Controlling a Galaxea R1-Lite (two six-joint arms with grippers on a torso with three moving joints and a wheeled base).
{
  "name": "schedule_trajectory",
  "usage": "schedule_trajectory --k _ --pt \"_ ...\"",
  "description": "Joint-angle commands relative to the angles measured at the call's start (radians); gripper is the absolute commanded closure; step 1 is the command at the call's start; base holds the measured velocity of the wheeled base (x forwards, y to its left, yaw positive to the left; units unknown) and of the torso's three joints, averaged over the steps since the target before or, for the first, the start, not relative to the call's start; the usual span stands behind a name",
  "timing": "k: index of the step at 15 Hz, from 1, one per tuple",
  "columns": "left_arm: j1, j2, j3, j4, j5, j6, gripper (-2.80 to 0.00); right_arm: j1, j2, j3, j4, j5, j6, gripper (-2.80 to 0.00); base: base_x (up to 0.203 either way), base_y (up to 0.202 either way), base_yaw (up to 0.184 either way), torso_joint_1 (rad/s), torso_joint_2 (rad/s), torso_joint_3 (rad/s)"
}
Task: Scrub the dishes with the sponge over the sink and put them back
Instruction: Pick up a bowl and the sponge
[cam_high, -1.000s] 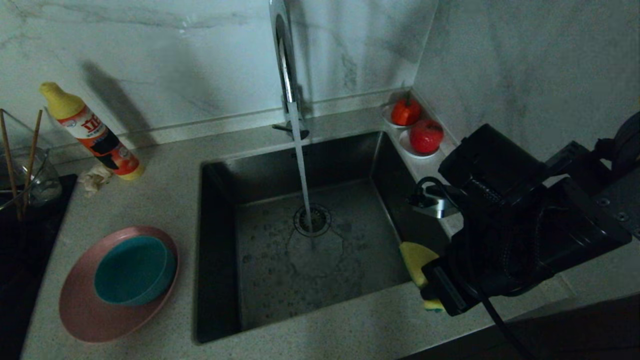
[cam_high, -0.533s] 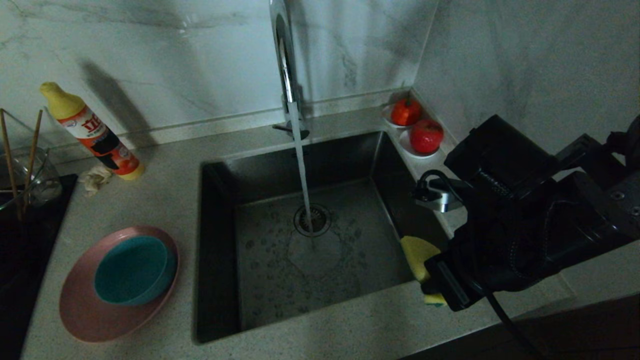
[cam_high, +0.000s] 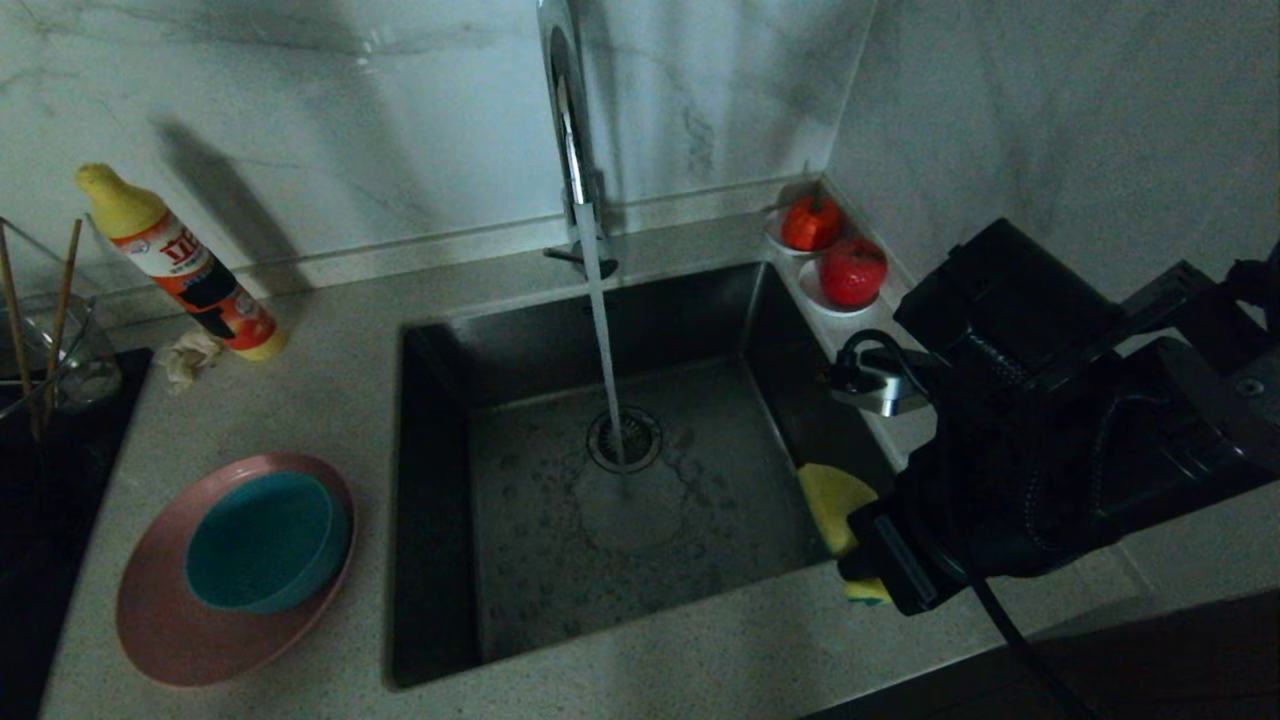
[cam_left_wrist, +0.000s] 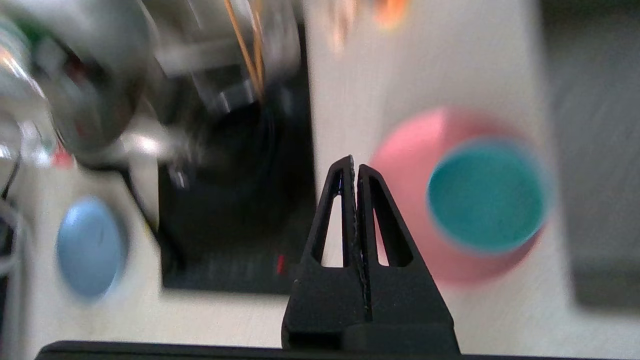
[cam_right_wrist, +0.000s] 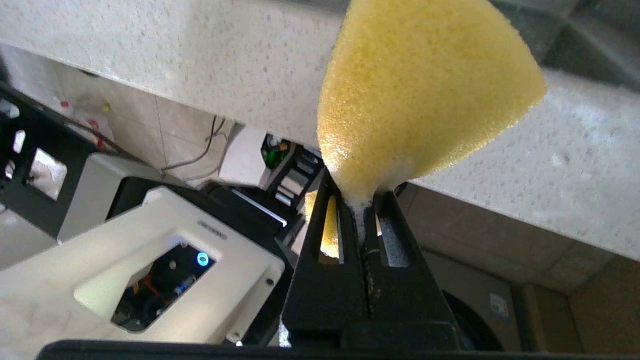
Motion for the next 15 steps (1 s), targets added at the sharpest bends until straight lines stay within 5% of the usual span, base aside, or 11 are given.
schedule_trajectory --k 1,4,7,10,13,14,15 --pt "0.062 0.214 -0.032 0.043 -0.002 -0.015 0.00 0.000 -0.003 0.004 0.000 -0.002 0.002 0.00 0.000 0.000 0.000 0.000 0.00 0.000" --pt "0.132 0.338 -0.027 0.057 -0.107 -0.141 0.00 0.000 0.008 -0.001 -0.001 -0.002 0.002 0.00 0.000 0.000 0.000 0.000 0.00 0.000" --pt "0.189 0.369 0.045 0.056 -0.189 -0.181 0.00 0.000 0.023 -0.005 -0.001 -0.002 0.000 0.00 0.000 0.000 0.000 0.000 0.00 0.000" --pt "0.190 0.381 0.098 0.053 -0.199 -0.249 0.00 0.000 0.026 -0.005 -0.001 -0.002 0.000 0.00 0.000 0.000 0.000 0.000 0.00 0.000" --pt "0.190 0.378 0.133 0.057 -0.282 -0.307 0.00 0.000 0.010 -0.004 -0.001 -0.002 0.003 0.00 0.000 0.000 0.000 0.000 0.00 0.000" --pt "0.190 0.379 0.141 0.058 -0.285 -0.323 -2.80 0.000 0.006 -0.004 0.001 -0.004 0.001 0.00 0.000 0.000 0.000 0.000 0.00 0.000" --pt "0.190 0.374 0.155 0.058 -0.290 -0.329 -2.80 0.000 0.000 -0.003 0.002 -0.004 -0.001 0.00 0.000 0.000 0.000 0.000 0.00 0.000"
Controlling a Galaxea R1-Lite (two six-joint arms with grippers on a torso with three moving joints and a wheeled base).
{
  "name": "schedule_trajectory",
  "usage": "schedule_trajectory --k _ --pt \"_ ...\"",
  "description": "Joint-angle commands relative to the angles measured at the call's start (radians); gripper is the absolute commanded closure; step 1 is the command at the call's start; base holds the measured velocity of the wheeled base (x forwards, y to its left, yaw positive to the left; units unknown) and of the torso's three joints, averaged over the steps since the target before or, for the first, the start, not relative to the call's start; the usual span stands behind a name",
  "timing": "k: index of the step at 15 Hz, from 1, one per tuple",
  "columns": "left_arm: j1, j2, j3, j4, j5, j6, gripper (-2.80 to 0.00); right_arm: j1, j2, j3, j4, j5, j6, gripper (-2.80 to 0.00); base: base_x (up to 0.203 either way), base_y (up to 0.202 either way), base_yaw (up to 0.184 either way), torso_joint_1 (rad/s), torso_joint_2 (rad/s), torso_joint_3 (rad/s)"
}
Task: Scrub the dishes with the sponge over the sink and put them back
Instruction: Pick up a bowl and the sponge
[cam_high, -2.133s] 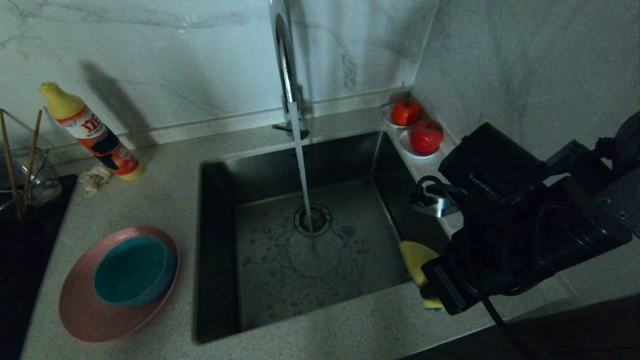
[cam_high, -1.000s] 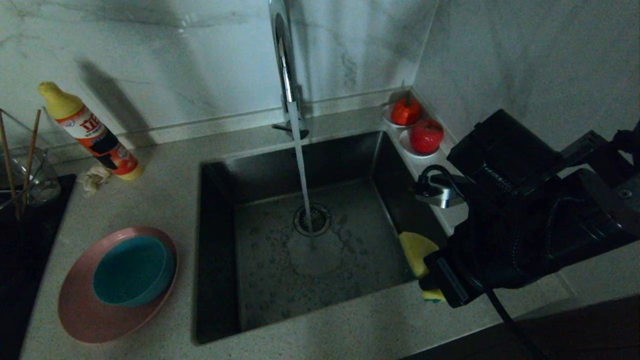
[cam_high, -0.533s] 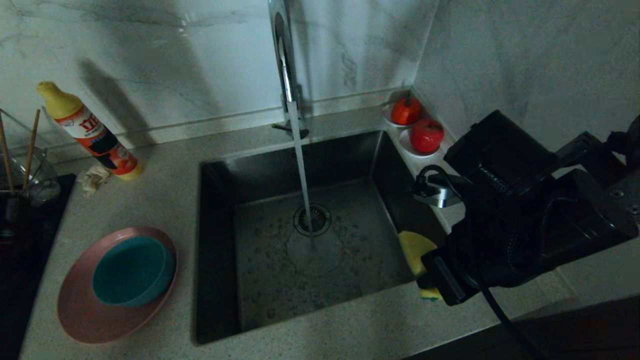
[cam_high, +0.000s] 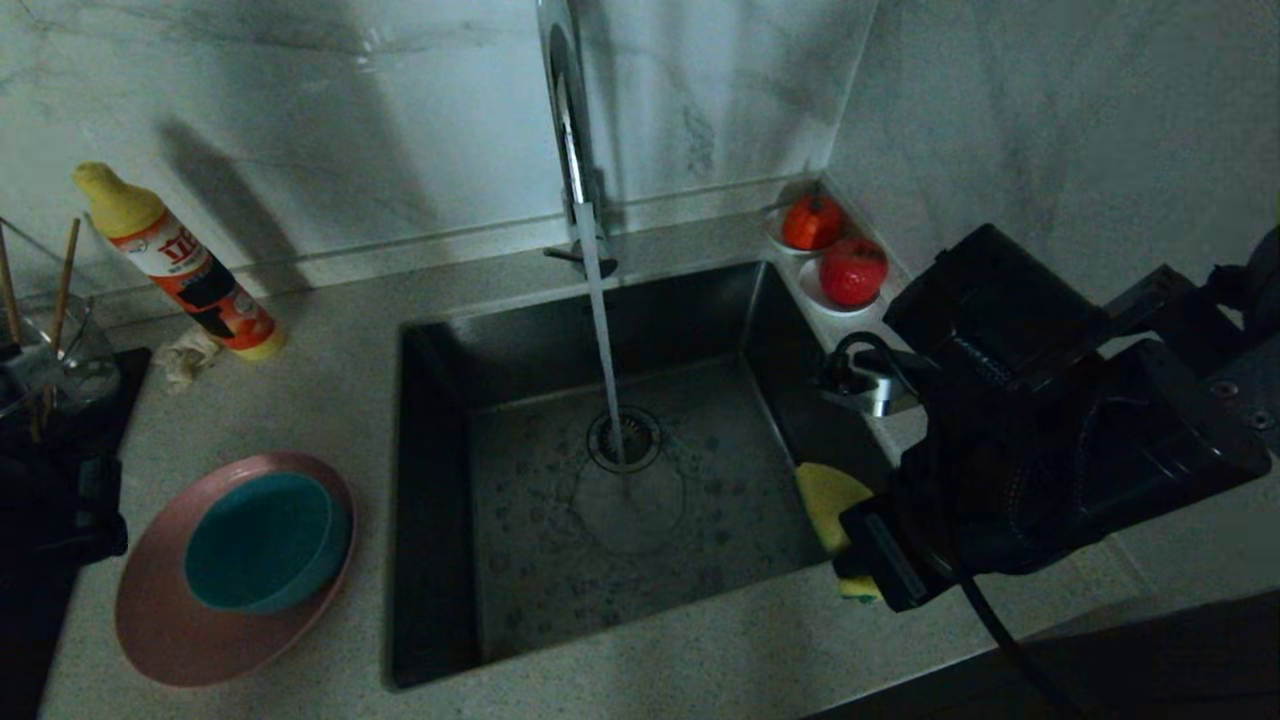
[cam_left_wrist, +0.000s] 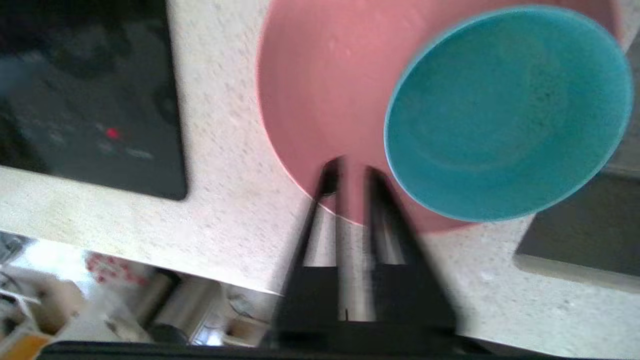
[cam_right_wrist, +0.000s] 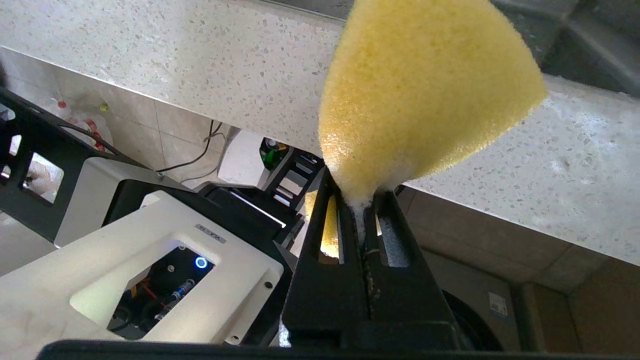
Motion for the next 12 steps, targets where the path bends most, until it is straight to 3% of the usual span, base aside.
schedule_trajectory --k 1,12 --pt "0.000 -0.012 0.036 0.006 -0.015 -0.007 -2.80 0.001 -0.014 0.001 0.008 0.000 0.001 0.00 0.000 0.000 0.000 0.000 0.00 0.000" --pt "0.005 0.037 0.139 -0.005 -0.021 -0.114 -2.80 -0.001 -0.012 0.001 0.008 0.000 0.006 0.00 0.000 0.000 0.000 0.000 0.00 0.000"
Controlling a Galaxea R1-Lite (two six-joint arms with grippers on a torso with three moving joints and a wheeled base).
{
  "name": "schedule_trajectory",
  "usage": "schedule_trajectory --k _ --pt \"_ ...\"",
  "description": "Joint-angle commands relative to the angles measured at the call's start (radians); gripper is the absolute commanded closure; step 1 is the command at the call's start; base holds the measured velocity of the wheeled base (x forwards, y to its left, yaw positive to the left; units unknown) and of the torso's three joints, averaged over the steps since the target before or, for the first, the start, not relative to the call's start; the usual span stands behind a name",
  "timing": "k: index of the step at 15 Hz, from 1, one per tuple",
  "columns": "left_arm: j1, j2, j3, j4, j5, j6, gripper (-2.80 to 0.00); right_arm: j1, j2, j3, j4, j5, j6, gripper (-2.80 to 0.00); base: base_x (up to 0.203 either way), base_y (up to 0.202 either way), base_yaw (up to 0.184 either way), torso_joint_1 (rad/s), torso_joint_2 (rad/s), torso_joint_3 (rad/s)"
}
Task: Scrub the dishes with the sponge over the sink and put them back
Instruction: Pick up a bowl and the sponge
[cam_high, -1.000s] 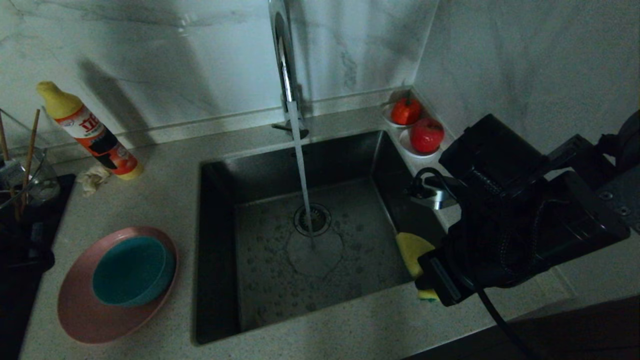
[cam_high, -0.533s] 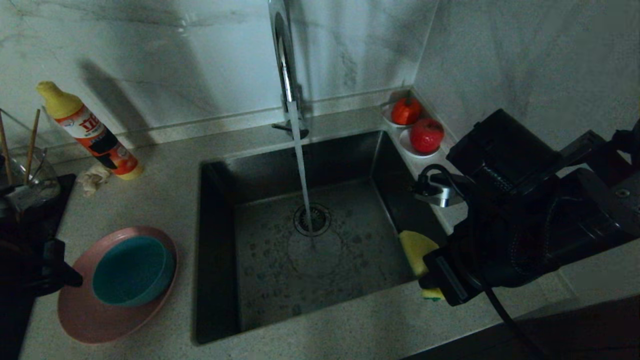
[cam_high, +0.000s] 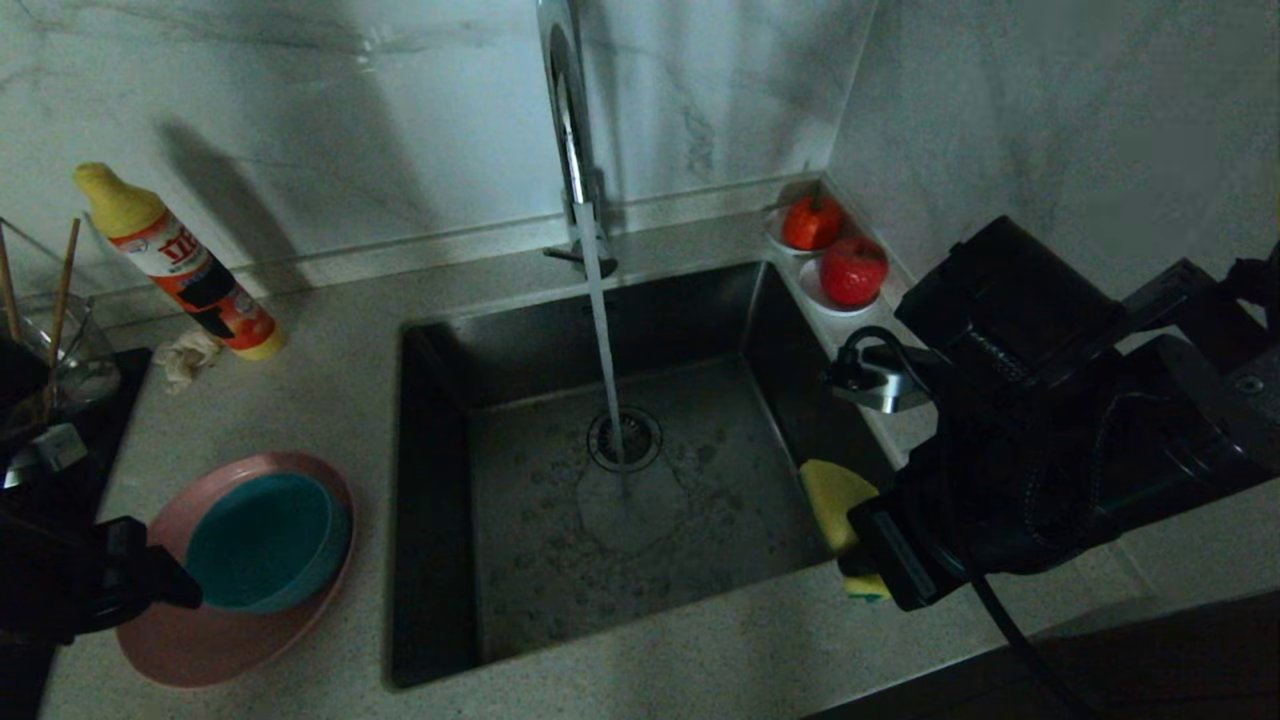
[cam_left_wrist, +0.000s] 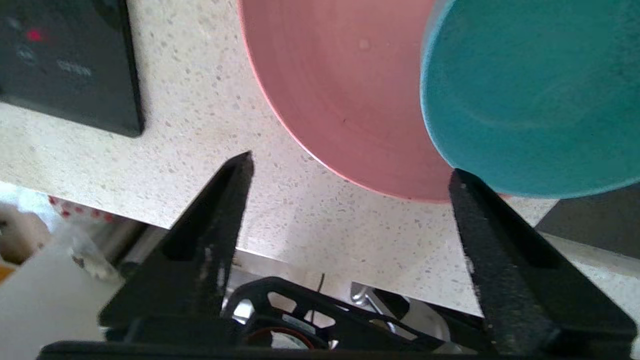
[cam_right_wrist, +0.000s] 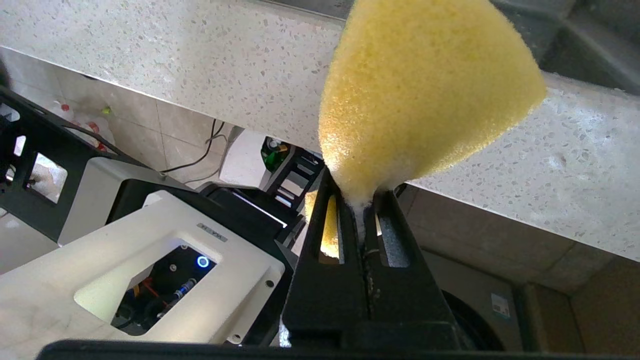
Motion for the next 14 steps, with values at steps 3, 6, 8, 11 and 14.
schedule_trajectory --k 3,6,8,11,14 --pt "0.013 0.044 0.051 -0.052 0.008 -0.018 -2.80 0.000 0.006 -0.001 0.005 -0.001 0.001 0.00 0.000 0.000 0.000 0.000 0.00 0.000" --pt "0.030 0.076 0.091 -0.142 0.012 -0.021 -2.80 0.000 0.008 -0.005 0.002 -0.002 -0.002 0.00 0.000 0.000 0.000 0.000 0.00 0.000" --pt "0.037 0.090 0.095 -0.156 0.001 -0.022 -2.80 0.000 0.011 -0.004 0.001 -0.002 -0.002 0.00 0.000 0.000 0.000 0.000 0.00 0.000" --pt "0.037 0.096 0.080 -0.166 0.001 -0.057 -2.80 0.000 0.009 -0.004 0.004 -0.002 -0.002 0.00 0.000 0.000 0.000 0.000 0.00 0.000" --pt "0.046 0.123 0.070 -0.185 0.010 -0.093 -2.80 0.000 0.015 -0.004 0.007 -0.002 -0.002 0.00 0.000 0.000 0.000 0.000 0.00 0.000"
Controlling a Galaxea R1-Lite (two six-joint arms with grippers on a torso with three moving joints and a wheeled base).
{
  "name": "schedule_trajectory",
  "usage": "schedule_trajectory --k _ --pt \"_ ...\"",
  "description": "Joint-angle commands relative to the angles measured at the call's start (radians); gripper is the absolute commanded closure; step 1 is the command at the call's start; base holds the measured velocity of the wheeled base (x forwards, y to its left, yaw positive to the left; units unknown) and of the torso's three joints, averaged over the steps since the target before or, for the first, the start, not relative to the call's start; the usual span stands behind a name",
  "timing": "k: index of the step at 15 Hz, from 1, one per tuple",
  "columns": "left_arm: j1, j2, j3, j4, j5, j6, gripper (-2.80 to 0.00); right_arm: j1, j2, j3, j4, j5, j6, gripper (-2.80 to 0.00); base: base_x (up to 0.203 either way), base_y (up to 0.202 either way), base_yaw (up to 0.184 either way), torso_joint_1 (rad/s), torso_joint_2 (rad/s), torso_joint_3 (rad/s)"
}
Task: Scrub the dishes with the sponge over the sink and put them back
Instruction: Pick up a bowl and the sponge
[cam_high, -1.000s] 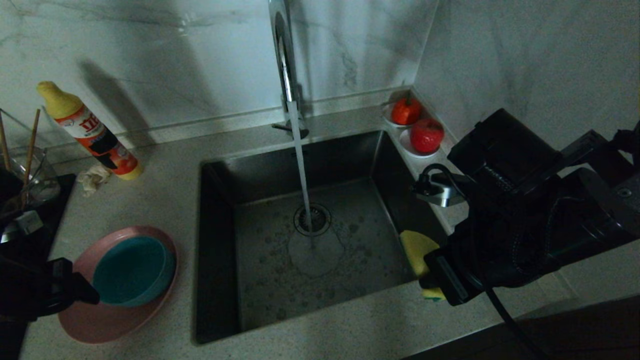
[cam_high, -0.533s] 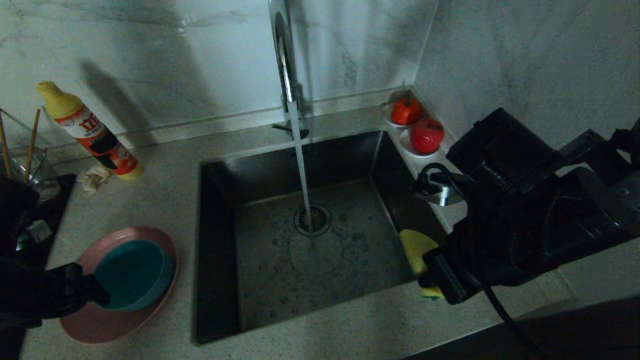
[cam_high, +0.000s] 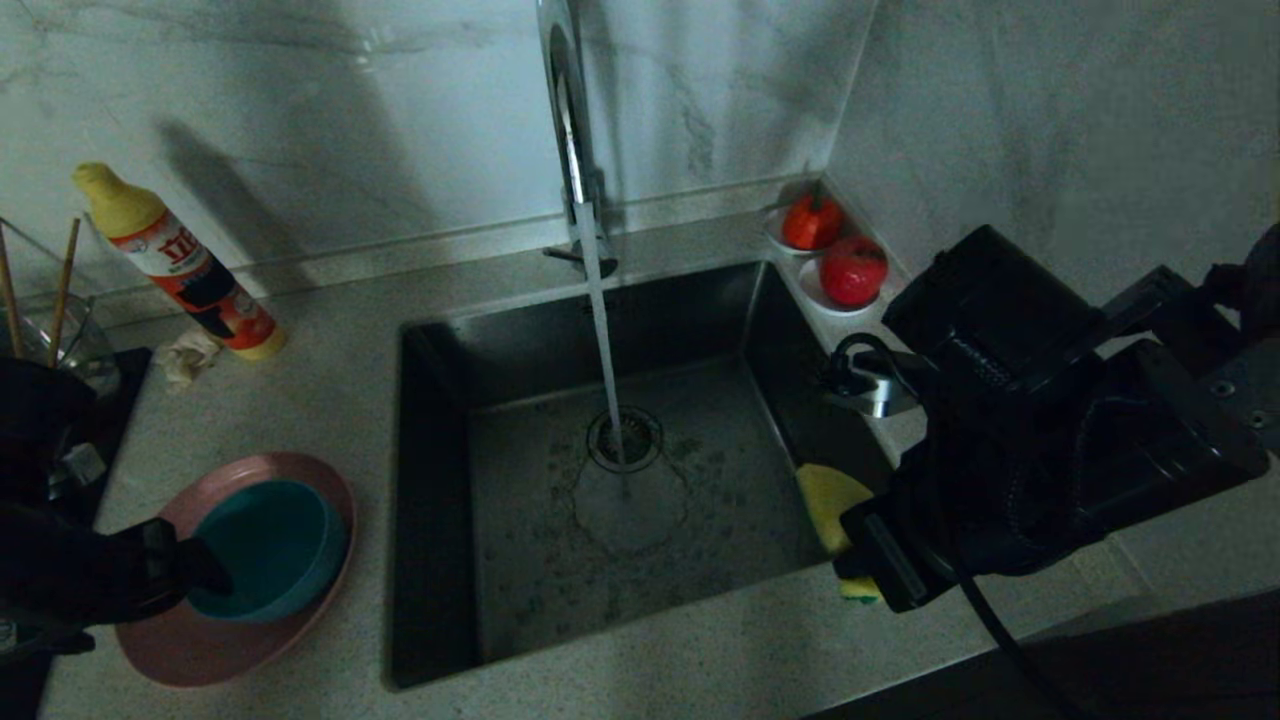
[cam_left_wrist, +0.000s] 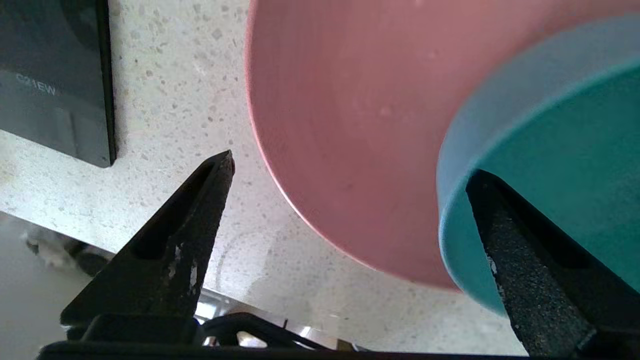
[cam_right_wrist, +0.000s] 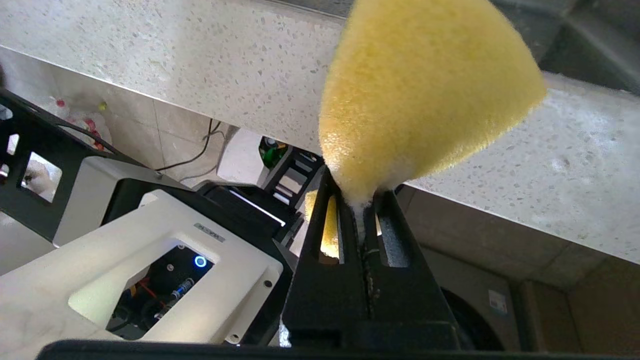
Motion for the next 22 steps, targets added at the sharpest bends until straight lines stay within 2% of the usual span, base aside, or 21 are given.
schedule_trajectory --k 1,11,19,22 --pt "0.017 0.027 -0.010 0.002 -0.003 -0.002 -2.80 -0.001 -0.016 0.000 0.005 0.000 0.001 0.00 0.000 0.000 0.000 0.000 0.00 0.000" --pt "0.025 0.060 -0.029 0.008 -0.060 -0.060 -2.80 -0.003 -0.027 0.002 0.007 0.000 0.000 0.00 0.000 0.000 0.000 0.000 0.00 0.000" --pt "0.025 0.098 -0.039 0.002 -0.082 -0.062 -2.80 -0.003 -0.030 0.002 0.007 0.000 -0.003 0.00 0.000 0.000 0.000 0.000 0.00 0.000" --pt "0.025 0.077 -0.067 0.005 -0.135 -0.080 -2.80 -0.002 -0.030 0.002 0.008 0.000 -0.004 0.00 0.000 0.000 0.000 0.000 0.00 0.000"
